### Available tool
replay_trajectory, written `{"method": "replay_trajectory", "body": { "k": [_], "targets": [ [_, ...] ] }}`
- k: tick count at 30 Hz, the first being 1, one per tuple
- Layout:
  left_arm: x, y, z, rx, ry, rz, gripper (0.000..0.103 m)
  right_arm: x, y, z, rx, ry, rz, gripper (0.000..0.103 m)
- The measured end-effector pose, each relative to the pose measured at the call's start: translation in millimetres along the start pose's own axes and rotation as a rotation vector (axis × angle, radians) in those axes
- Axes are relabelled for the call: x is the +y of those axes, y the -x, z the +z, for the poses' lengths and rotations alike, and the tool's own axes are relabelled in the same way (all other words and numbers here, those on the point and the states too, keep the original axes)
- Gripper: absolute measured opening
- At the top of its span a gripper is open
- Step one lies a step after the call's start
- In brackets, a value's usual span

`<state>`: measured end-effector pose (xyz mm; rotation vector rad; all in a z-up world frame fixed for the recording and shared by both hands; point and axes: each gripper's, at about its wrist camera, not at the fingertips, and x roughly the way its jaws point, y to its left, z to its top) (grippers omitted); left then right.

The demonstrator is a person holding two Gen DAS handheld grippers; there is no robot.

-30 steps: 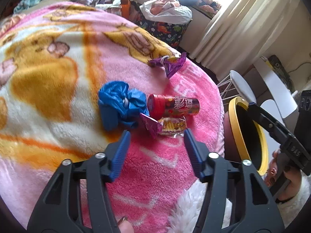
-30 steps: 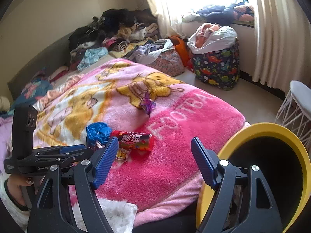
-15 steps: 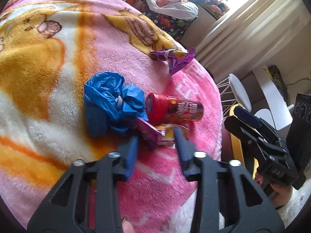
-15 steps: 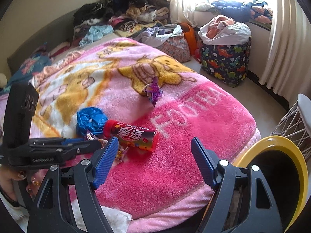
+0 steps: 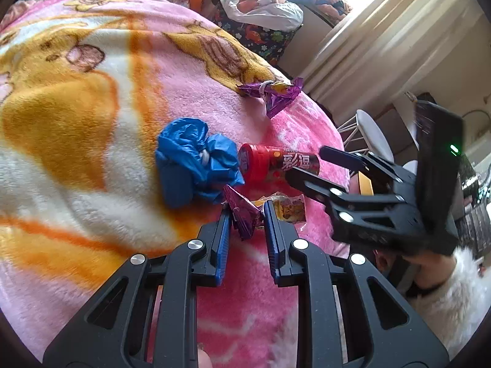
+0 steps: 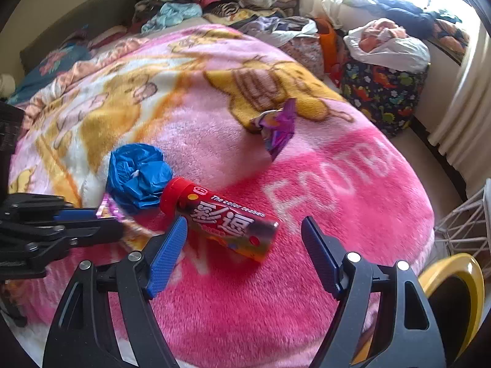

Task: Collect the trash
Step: 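Grasp the pink wrapper with left tool while right tool grasps the red candy tube, then carry the pink wrapper and red candy tube over the yellow-rimmed bin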

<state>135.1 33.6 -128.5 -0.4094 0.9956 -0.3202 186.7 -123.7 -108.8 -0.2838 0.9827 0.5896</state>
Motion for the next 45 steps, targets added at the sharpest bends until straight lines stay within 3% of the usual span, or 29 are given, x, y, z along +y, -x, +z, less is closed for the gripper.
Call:
{"method": "replay_trajectory", "body": {
  "k": [7,10,12,15,27,45],
  "targets": [
    [7,20,-5,-0.018,0.004,0.006,0.015,-2,-21,9,0.043,-0.005,0.063,0.070],
    [7,28,-3,-0.035,0.003,0.014,0.015,-6,-27,7,0.051,-0.051,0.097,0.057],
    [7,35,-1,-0.047,0.002,0.009,0.015,-8,-25,4,0.045,-0.078,0.119,0.039],
    [6,43,1,-0.066,-0.009,0.014,0.015,-11,-17,0,0.023,-0.119,0.157,0.033],
    [-5,57,9,-0.108,-0.025,0.014,0.015,-18,38,-25,-0.116,-0.210,0.184,0.026],
    [-44,53,14,-0.116,-0.095,-0.022,0.015,-40,84,-60,-0.225,-0.326,0.153,0.021]
  ]
}}
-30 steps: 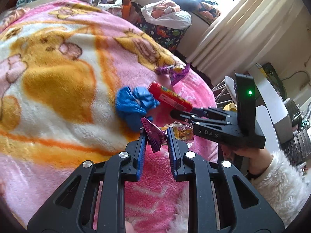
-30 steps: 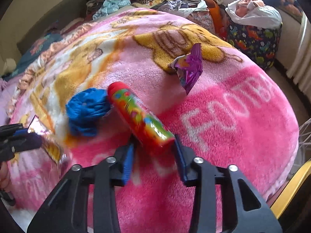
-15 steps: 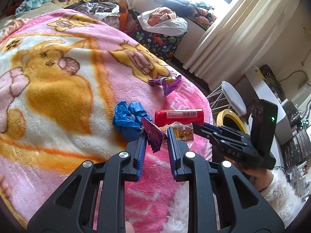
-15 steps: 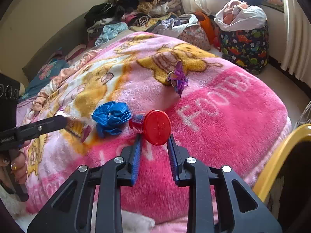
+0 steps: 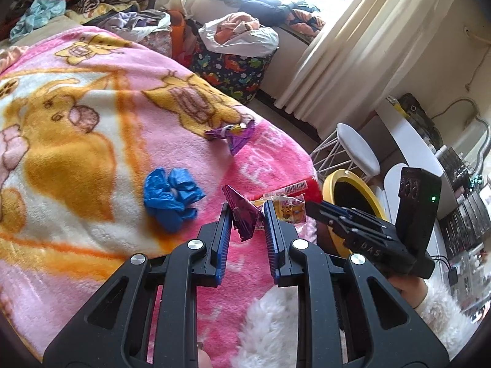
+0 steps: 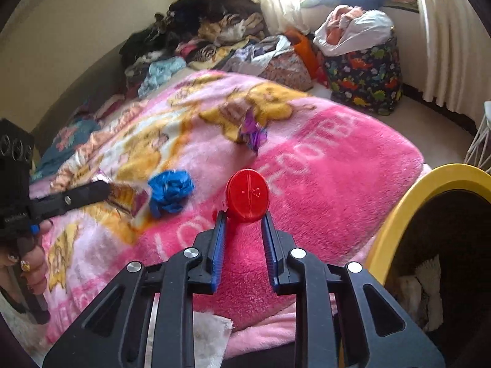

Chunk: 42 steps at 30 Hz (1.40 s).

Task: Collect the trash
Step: 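Carry the pink wrapper and red candy tube over the yellow-rimmed bin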

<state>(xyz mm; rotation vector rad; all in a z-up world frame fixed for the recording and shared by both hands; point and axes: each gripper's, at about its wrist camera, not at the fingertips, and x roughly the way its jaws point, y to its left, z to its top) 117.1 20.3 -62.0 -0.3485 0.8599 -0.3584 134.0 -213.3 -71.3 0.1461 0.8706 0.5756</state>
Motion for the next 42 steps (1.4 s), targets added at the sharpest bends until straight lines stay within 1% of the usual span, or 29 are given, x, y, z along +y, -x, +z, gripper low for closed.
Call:
{"method": "replay_trajectory", "body": {
  "k": [2,4,8,10,13,15,17,18,22,25,27,29,34,38,42],
  "targets": [
    [-3,-2,2,-0.001,-0.010,0.002,0.015,0,3,2,-0.009,0.013,-0.015,0.020],
    [-6,-4,3,-0.003,-0.018,0.006,0.015,-2,2,4,-0.001,0.011,-0.012,0.020],
    [-9,-5,2,-0.001,-0.024,0.008,0.015,-1,-12,4,0.027,0.008,-0.022,0.020],
    [-9,-5,2,-0.003,-0.023,0.008,0.015,-3,-19,6,0.043,-0.015,-0.001,0.020],
    [-11,-3,2,-0.011,-0.023,0.011,0.015,-3,-36,9,0.083,-0.026,-0.020,0.023],
    [-11,-1,5,-0.020,-0.022,0.012,0.015,-3,-50,11,0.123,-0.039,-0.015,0.028],
    [-11,3,7,-0.029,-0.020,0.013,0.015,-2,-64,10,0.158,-0.044,-0.019,0.030],
    [-10,4,8,-0.033,-0.020,0.013,0.015,-2,-70,9,0.171,-0.055,-0.010,0.034],
    [-13,7,15,-0.046,-0.023,0.011,0.016,2,-86,6,0.205,-0.078,0.001,0.036],
    [-19,6,21,-0.053,-0.031,0.002,0.016,2,-74,7,0.162,-0.081,0.027,0.035],
    [-26,5,25,-0.059,-0.043,-0.009,0.016,0,-52,10,0.096,-0.077,0.044,0.034],
    [-35,3,28,-0.065,-0.056,-0.024,0.016,-10,-31,12,0.045,-0.104,0.044,0.034],
    [-60,-6,32,-0.062,-0.093,-0.068,0.016,-41,19,13,-0.049,-0.179,0.003,0.034],
    [-84,-16,30,-0.054,-0.131,-0.096,0.015,-61,49,11,-0.103,-0.220,-0.030,0.034],
    [-101,-25,29,-0.043,-0.154,-0.116,0.016,-75,74,7,-0.137,-0.228,-0.075,0.034]
  ]
}}
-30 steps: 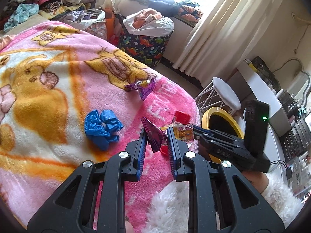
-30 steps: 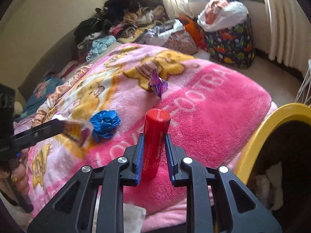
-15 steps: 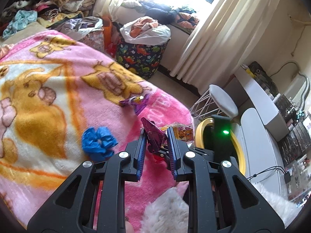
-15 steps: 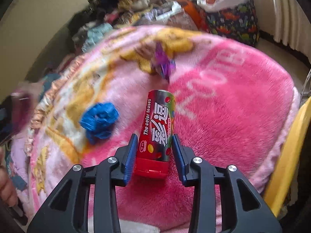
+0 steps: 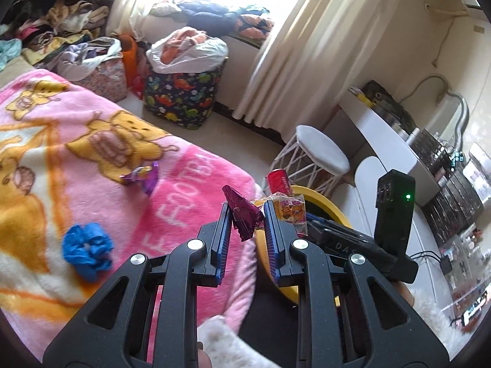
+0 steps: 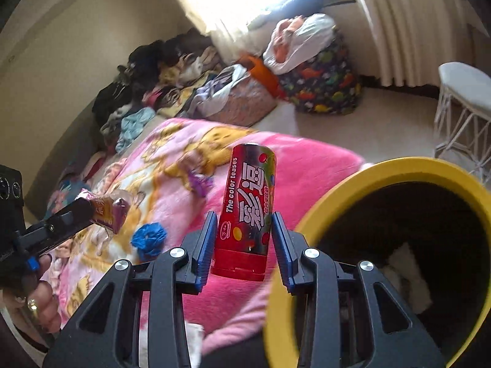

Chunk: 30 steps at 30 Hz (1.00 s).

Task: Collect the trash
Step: 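Carry the pink wrapper and red candy tube over the yellow-rimmed bin, then open both tools to drop the pink wrapper and red tube into the bin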

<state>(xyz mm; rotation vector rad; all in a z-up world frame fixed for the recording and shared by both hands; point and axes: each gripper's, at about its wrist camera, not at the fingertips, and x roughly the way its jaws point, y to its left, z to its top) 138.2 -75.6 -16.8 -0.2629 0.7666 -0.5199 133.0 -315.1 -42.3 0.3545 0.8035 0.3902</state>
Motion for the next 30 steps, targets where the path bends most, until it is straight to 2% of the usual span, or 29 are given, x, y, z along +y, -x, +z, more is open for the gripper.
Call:
{"method": "replay_trajectory", "body": {
  "k": [13,30],
  "targets": [
    [-43,-38,-6,0.043,-0.047,-0.040,0.016,-65,45,-18,-0.041,-0.132,-0.085,0.034],
    [-82,-89,-33,0.156,-0.122,-0.043,0.016,-111,68,-33,-0.045,-0.246,-0.130,0.036]
  ]
}}
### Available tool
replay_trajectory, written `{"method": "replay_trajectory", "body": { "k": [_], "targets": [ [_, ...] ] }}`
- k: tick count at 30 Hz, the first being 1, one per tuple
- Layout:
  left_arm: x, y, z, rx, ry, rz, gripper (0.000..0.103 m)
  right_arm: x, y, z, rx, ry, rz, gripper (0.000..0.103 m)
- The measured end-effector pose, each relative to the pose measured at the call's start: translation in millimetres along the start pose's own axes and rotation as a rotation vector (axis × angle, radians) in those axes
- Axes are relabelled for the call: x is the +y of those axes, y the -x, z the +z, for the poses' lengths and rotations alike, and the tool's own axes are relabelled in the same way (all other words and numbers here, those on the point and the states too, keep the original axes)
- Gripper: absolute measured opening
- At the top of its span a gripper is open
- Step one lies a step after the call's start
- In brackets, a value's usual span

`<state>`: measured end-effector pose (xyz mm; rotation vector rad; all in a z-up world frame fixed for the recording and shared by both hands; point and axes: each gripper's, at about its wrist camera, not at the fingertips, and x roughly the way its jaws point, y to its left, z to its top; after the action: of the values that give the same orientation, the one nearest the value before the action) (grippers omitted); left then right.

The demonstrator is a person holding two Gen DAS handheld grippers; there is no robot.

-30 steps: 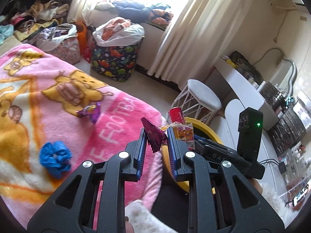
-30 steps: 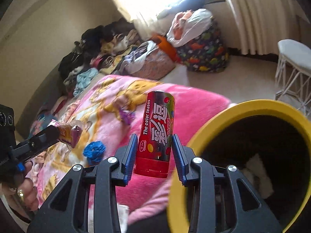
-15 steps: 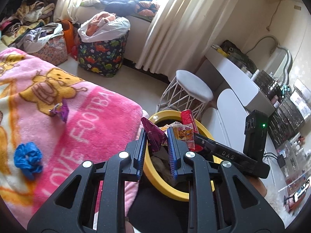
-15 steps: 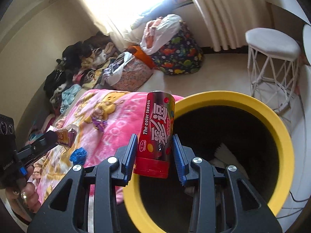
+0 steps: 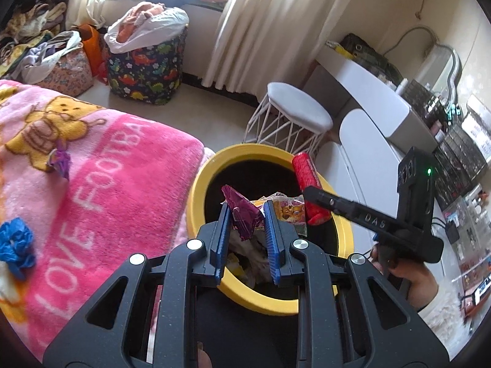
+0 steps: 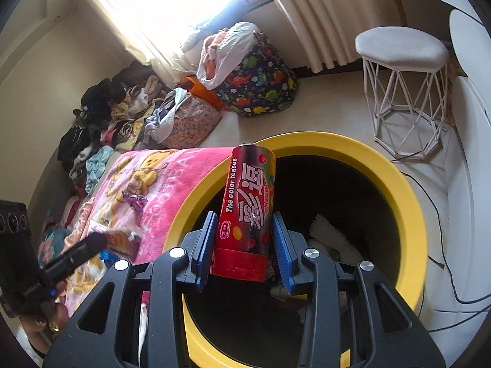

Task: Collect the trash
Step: 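Open both tools to drop the pink wrapper and red tube into the bin, then grasp the blue plastic bag with left tool while right tool grasps the purple wrapper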

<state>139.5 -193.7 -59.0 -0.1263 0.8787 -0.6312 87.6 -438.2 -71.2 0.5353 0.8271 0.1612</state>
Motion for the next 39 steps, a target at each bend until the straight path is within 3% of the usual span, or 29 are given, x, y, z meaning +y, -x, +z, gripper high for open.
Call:
{"method": "replay_trajectory", "body": {
  "k": [2,3,5,6,7,10,12,23,39],
  "targets": [
    [-5,-6,-2,0.010,-0.013,0.002,0.016,-5,4,1,-0.015,-0.022,-0.009,0.038],
    [-7,-7,-3,0.012,-0.019,0.001,0.021,-8,5,2,-0.022,-0.032,-0.014,0.047],
    [-9,-11,-4,0.014,-0.032,0.002,0.050,-10,8,2,-0.042,-0.046,-0.030,0.059],
    [-9,-10,-4,0.007,-0.034,0.007,0.073,-10,9,3,-0.047,-0.043,-0.041,0.061],
    [-6,-8,-5,-0.012,-0.033,0.015,0.081,-8,10,2,-0.051,-0.036,-0.043,0.061],
    [6,-1,-8,-0.048,-0.035,0.098,0.090,11,5,3,-0.063,0.011,-0.021,0.062],
    [22,5,-10,-0.055,-0.003,0.127,0.090,26,-1,4,-0.060,0.047,0.003,0.068],
    [107,47,-18,-0.113,0.122,0.284,0.091,124,-53,4,0.009,0.251,0.092,0.071],
    [180,80,-31,-0.158,0.218,0.392,0.091,212,-136,-1,0.121,0.420,0.153,0.071]
  ]
}}
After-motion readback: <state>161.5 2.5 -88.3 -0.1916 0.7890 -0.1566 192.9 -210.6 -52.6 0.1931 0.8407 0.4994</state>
